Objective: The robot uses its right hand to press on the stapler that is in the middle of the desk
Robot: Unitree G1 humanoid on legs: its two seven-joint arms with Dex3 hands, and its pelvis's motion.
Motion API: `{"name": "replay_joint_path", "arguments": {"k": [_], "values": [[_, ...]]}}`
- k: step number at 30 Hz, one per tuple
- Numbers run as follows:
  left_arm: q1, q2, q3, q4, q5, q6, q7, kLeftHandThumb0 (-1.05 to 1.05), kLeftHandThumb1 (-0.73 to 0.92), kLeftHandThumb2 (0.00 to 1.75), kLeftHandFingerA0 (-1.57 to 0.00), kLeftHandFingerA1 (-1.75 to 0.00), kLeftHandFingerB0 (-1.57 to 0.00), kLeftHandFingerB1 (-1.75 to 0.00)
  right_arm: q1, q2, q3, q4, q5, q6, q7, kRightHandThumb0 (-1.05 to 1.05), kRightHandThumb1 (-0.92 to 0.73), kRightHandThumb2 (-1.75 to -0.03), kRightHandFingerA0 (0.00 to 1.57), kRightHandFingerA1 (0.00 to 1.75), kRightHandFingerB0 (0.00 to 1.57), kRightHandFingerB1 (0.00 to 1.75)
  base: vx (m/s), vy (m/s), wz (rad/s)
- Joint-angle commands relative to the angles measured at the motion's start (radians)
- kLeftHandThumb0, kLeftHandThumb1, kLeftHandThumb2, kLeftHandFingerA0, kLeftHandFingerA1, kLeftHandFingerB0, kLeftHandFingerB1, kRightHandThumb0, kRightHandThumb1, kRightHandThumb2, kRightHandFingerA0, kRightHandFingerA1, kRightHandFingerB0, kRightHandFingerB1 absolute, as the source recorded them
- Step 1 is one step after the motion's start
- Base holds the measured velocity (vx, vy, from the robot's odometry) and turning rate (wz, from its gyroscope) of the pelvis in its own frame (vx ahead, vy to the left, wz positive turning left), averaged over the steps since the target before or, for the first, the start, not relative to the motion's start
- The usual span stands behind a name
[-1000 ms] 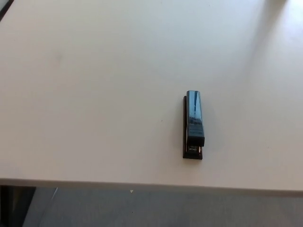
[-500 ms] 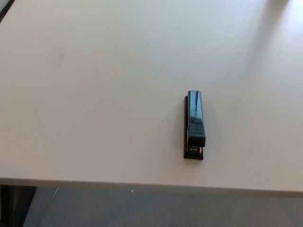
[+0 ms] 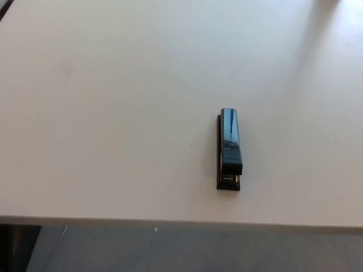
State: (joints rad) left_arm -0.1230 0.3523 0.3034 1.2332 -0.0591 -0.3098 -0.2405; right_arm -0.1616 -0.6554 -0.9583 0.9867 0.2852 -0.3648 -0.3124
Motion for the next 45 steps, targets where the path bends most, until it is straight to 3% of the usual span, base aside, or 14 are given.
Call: {"name": "replay_joint_path", "arguments": {"k": [1,10,11,12,14,15,16,18,19,25,26,27,33,45], "values": [[-0.005,0.031,-0.002,0.012,-0.005,-0.025,-0.009,-0.73,0.91,0.74,-0.08,-0.27,-0.07,-0.23,-0.208,-0.105,0.088,-0.444,0.068,0.163,-0.027,-0.04,-0.82,-0.7,1.03,0.94,0.69,0.93,0.0,0.0,0.0],[-0.006,0.029,-0.003,0.013,-0.003,-0.022,-0.005,-0.72,0.92,0.73,-0.09,-0.29,-0.08,-0.23,-0.661,-0.064,0.432,-0.637,-0.007,0.324,0.076,-0.04,-0.8,-0.77,1.13,0.73,0.66,1.13,0.0,0.0,0.0],[-0.007,0.029,-0.004,0.014,-0.002,-0.023,-0.003,-0.78,0.78,1.1,0.0,-0.39,-0.16,-0.31,-0.719,-0.036,0.461,-0.633,-0.011,0.342,0.07,-0.02,-0.74,-0.85,1.18,0.77,0.69,1.13,0.0,0.0,0.0],[-0.009,0.03,-0.004,0.014,-0.002,-0.023,-0.001,-0.78,0.78,1.1,0.0,-0.39,-0.16,-0.31,-0.746,-0.024,0.474,-0.632,-0.012,0.351,0.067,-0.02,-0.74,-0.85,1.18,0.77,0.69,1.13,0.0,0.0,0.0],[-0.009,0.033,-0.002,0.016,-0.004,-0.025,-0.009,-0.77,0.9,0.72,-0.09,-0.28,-0.11,-0.21,-0.821,0.023,0.555,-0.62,-0.053,0.379,0.09,-0.02,-0.76,-0.81,1.18,0.77,0.68,1.08,0.0,0.0,0.0],[-0.008,0.033,-0.005,0.015,-0.002,-0.026,-0.009,-0.79,0.9,0.72,-0.09,-0.28,-0.11,-0.21,-0.848,0.045,0.584,-0.599,-0.051,0.37,0.127,-0.04,-0.8,-0.76,1.18,0.71,0.64,1.04,0.0,0.0,0.0],[-0.01,0.033,-0.008,0.016,0.002,-0.024,-0.008,-0.7,0.74,1.1,0.0,-0.39,-0.09,-0.32,-0.862,0.072,0.592,-0.571,-0.03,0.333,0.165,-0.03,-0.78,-0.74,1.19,0.73,0.69,1.0,0.0,0.0,0.0],[-0.011,0.032,-0.014,0.018,0.007,-0.022,-0.007,-0.7,0.74,1.1,0.0,-0.39,-0.09,-0.32,-0.85,0.144,0.626,-0.545,-0.01,0.248,0.236,-0.02,-0.68,-0.82,1.22,0.69,0.74,1.03,0.0,0.0,0.0],[-0.012,0.033,-0.015,0.016,0.008,-0.027,-0.009,-0.73,0.92,0.73,-0.1,-0.28,-0.09,-0.23,-0.838,0.171,0.648,-0.559,-0.024,0.234,0.228,-0.04,-0.69,-0.8,1.23,0.66,0.78,1.07,0.0,0.0,0.0],[-0.017,0.029,-0.016,0.022,0.004,-0.019,-0.004,-0.78,0.9,0.71,-0.1,-0.28,-0.12,-0.22,-0.795,0.326,0.788,-0.633,-0.078,0.266,0.165,-0.06,-0.71,-0.83,1.22,0.68,0.73,1.17,0.0,0.0,0.0],[-0.017,0.03,-0.018,0.022,0.004,-0.017,-0.003,-0.7,0.73,1.09,0.0,-0.4,-0.1,-0.33,-0.788,0.349,0.816,-0.633,-0.1,0.266,0.154,-0.06,-0.74,-0.78,1.22,0.67,0.74,1.14,0.0,0.0,0.0],[-0.016,0.03,-0.019,0.022,0.005,-0.022,-0.003,-0.78,0.91,0.72,-0.1,-0.29,-0.12,-0.22,-0.789,0.377,0.841,-0.611,-0.117,0.256,0.147,-0.07,-0.76,-0.75,1.23,0.67,0.73,1.13,0.0,0.0,0.0],[-0.014,0.031,-0.031,0.021,0.008,-0.027,-0.003,-0.77,0.9,0.72,-0.1,-0.28,-0.11,-0.22,-0.853,0.528,0.959,-0.357,-0.216,0.218,0.082,-0.16,-0.79,-0.66,1.27,0.61,0.77,0.99,-0.01,-0.004,0.02],[-0.004,0.026,-0.031,0.024,0.0,-0.029,-0.003,-0.77,0.91,0.71,-0.1,-0.29,-0.13,-0.23,-0.863,0.713,1.001,0.027,-0.247,0.138,0.077,-0.1,-0.81,-0.7,1.2,0.69,0.73,1.15,0.0,0.0,0.0]]}}
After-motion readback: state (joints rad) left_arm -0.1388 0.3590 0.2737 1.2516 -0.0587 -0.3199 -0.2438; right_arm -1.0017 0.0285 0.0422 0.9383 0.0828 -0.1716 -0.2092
